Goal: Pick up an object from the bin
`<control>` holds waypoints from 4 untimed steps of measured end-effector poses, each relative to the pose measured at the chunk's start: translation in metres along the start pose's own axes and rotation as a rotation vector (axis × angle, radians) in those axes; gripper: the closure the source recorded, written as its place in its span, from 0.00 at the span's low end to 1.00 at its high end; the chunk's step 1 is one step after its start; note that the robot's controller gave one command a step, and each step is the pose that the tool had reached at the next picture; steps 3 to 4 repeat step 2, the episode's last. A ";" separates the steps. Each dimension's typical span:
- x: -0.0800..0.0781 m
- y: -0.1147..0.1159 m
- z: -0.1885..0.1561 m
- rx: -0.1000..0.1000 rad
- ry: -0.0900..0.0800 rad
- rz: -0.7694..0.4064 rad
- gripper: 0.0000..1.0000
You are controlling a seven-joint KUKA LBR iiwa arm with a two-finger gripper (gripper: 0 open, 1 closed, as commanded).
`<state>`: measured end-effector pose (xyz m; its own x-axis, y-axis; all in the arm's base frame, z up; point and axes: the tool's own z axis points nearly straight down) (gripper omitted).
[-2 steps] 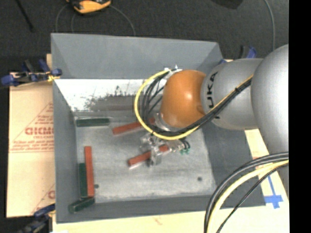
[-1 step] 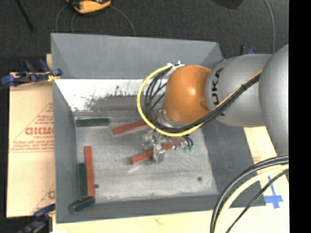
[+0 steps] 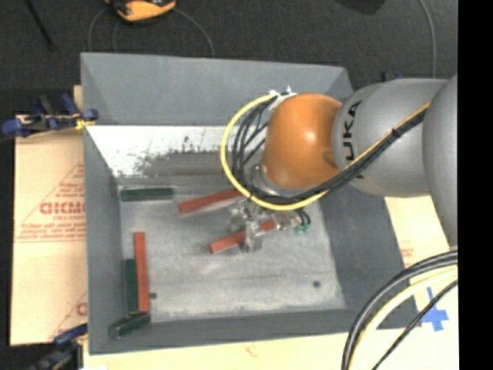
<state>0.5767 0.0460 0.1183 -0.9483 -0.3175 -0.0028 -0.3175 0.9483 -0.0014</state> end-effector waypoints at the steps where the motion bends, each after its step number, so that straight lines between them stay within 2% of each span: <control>1: -0.001 0.000 -0.009 0.001 -0.005 0.001 1.00; 4: -0.001 -0.001 -0.014 0.001 -0.003 0.003 1.00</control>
Offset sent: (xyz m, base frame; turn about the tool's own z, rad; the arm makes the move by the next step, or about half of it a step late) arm 0.0001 0.0001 0.0265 0.0000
